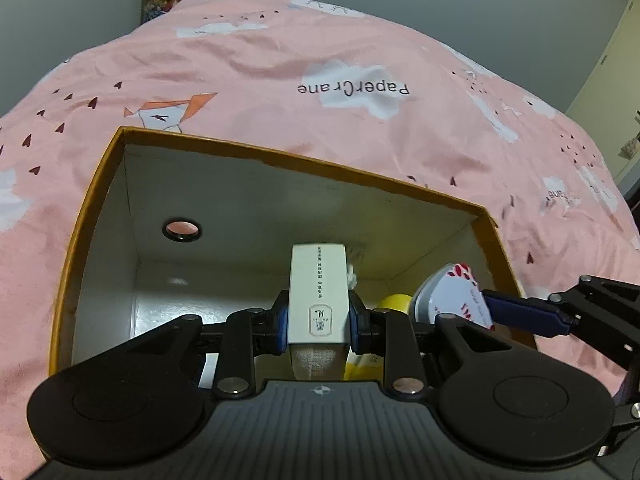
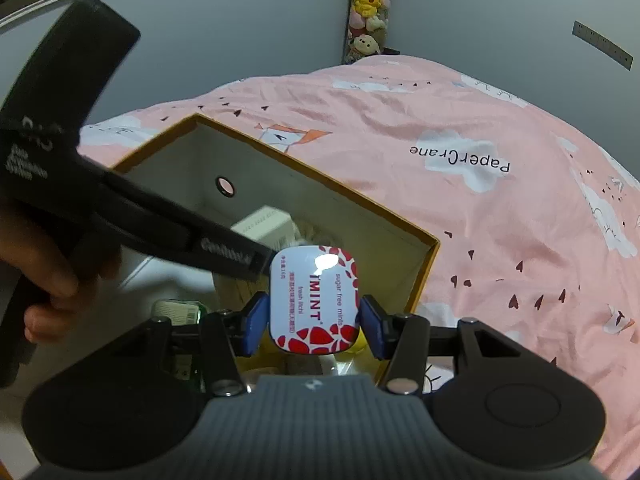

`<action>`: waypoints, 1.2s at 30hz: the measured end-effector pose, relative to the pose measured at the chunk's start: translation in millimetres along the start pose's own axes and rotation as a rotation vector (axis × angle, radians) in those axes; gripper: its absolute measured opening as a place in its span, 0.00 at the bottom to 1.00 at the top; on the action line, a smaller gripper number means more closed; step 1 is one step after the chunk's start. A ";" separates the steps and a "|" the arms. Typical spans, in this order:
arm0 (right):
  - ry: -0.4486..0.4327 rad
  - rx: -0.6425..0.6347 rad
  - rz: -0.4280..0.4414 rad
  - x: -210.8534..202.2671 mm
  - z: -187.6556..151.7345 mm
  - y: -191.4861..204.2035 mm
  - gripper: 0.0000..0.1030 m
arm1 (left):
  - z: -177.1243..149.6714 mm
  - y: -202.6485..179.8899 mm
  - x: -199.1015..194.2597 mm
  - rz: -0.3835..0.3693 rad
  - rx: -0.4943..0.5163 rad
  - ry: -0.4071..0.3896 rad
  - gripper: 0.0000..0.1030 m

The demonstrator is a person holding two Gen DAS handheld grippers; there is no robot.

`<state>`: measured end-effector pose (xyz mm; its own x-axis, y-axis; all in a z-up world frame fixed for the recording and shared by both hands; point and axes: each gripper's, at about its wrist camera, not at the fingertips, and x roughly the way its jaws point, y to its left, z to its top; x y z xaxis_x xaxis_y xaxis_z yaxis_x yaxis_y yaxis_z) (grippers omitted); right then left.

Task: Organize rigid objects
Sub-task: 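Carry the paper packet and IMINT tin with both tools over the box, then open the left tool to drop the packet while the right tool releases the IMINT tin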

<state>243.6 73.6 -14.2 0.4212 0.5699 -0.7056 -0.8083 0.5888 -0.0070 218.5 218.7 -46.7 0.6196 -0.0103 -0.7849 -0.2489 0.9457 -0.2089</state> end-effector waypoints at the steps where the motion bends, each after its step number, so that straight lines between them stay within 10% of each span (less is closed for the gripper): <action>1: 0.004 -0.001 -0.003 0.7 0.6 -0.1 0.48 | 0.7 0.3 1.0 0.016 0.002 0.002 0.30; 17: 0.016 -0.023 -0.001 6.4 5.7 2.3 0.48 | -11.1 -31.3 -18.9 0.320 0.415 0.006 0.30; 24: 0.054 -0.041 0.038 23.1 17.2 7.4 0.48 | 1.3 -16.1 -42.9 0.185 0.273 -0.052 0.30; 36: 0.173 0.003 0.010 78.0 37.7 11.5 0.48 | 5.8 -6.4 -48.1 0.167 0.185 -0.100 0.37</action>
<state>282.7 146.5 -42.6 0.3355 0.4688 -0.8171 -0.8109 0.5852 0.0028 194.6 215.0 -4.2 0.6544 0.1746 -0.7357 -0.2195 0.9750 0.0362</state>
